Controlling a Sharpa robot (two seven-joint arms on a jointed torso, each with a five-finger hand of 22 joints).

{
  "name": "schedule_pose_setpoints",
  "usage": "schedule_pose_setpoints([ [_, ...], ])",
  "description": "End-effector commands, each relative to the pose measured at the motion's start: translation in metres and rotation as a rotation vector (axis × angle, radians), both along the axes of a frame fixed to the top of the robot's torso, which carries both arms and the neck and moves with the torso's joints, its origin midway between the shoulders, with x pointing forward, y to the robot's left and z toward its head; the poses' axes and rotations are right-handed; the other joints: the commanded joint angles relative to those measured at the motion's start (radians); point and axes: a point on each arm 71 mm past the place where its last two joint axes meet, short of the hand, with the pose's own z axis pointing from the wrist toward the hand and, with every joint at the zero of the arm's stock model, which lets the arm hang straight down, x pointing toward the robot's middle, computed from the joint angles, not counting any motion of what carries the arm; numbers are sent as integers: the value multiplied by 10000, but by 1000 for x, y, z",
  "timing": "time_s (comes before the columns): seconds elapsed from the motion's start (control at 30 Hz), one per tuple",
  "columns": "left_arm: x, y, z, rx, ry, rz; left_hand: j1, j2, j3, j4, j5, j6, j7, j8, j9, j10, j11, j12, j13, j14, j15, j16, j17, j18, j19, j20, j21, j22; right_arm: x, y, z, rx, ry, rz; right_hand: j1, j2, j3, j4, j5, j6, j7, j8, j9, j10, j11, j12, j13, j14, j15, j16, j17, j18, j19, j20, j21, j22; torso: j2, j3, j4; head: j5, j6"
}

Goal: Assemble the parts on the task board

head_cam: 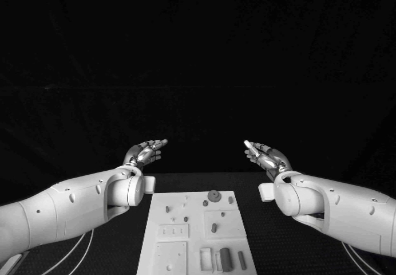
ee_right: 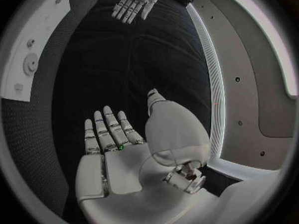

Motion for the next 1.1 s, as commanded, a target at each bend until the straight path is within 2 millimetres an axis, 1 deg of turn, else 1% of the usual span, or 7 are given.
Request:
schedule_pose_setpoints([
  [0.03,10,-2,0,-717,1019,-958,151,22,66,-15,35,132,81,83,88,204,38,43,27,155,6,106,102,-73,158,-10,65,126,7,4,-2,126,1080,1992,1077,-72,-113,35,67,427,1039,392,368,736,165,268,95,1227,163,803,761,273,541,146,295,2139,0,-3,0,1,-2],
  [0.23,20,5,7,-651,1156,-1027,241,106,94,-40,43,555,371,289,166,645,236,195,94,554,74,352,204,-71,423,-133,177,223,21,-8,4,-214,1649,2742,2053,-269,-302,-34,52,1551,1217,1053,820,1677,240,646,201,2160,226,1159,770,669,1961,117,750,5191,0,-3,0,1,-2],
  [0.47,20,5,7,-650,1159,-1028,847,312,471,-450,278,1270,736,477,159,1640,529,514,202,2988,69,1523,662,390,2201,-648,1052,651,27,-14,7,-397,1916,3071,3155,-330,-655,47,59,2615,1140,1304,775,2764,61,931,236,3159,-7,1363,640,1170,3186,155,699,4725,0,-3,0,1,-2],
  [0.5,12,16,3,-399,1028,-1466,1045,337,598,-592,353,1397,749,495,144,1752,513,523,197,3154,14,1547,673,397,2333,-692,1096,678,43,-17,0,-7007,-403,3728,3311,-332,-664,21,61,2798,1104,1369,787,2950,-5,999,257,3196,-17,1349,616,1193,3233,159,667,4684,12,-9,-5,99,-73],
  [0.6,11,16,3,-429,1003,-1685,1283,291,815,-751,274,1732,795,565,125,2204,513,657,243,3262,-13,1472,650,353,2408,-733,1075,689,45,-16,0,-7907,-659,3929,3564,-421,-730,126,63,3271,986,1477,792,3372,-144,1083,260,3402,-68,1344,547,1271,3451,198,590,4563,57,5,15,76,-79],
  [0.87,2,11,10,-162,770,-3257,3014,-313,1267,-954,130,2250,664,589,28,2926,352,749,271,3605,-279,1423,681,254,2596,-847,1007,690,41,1,1,-10000,-1242,4724,3839,-614,-820,163,59,3674,815,1370,694,3601,-168,871,101,4265,-398,1581,572,1563,4274,237,612,4358,235,102,265,-56,-237],
  [1.1,-9,6,30,-349,550,-3645,3067,-279,1140,-943,125,2367,676,524,-49,3036,351,644,223,3630,-246,1310,658,163,2680,-908,913,631,41,22,7,-11882,-2417,5157,4241,-666,-745,156,59,4610,575,1574,764,5167,-790,1410,364,6064,-1225,2369,968,1850,6114,19,1091,4199,547,166,543,-330,-290],
])
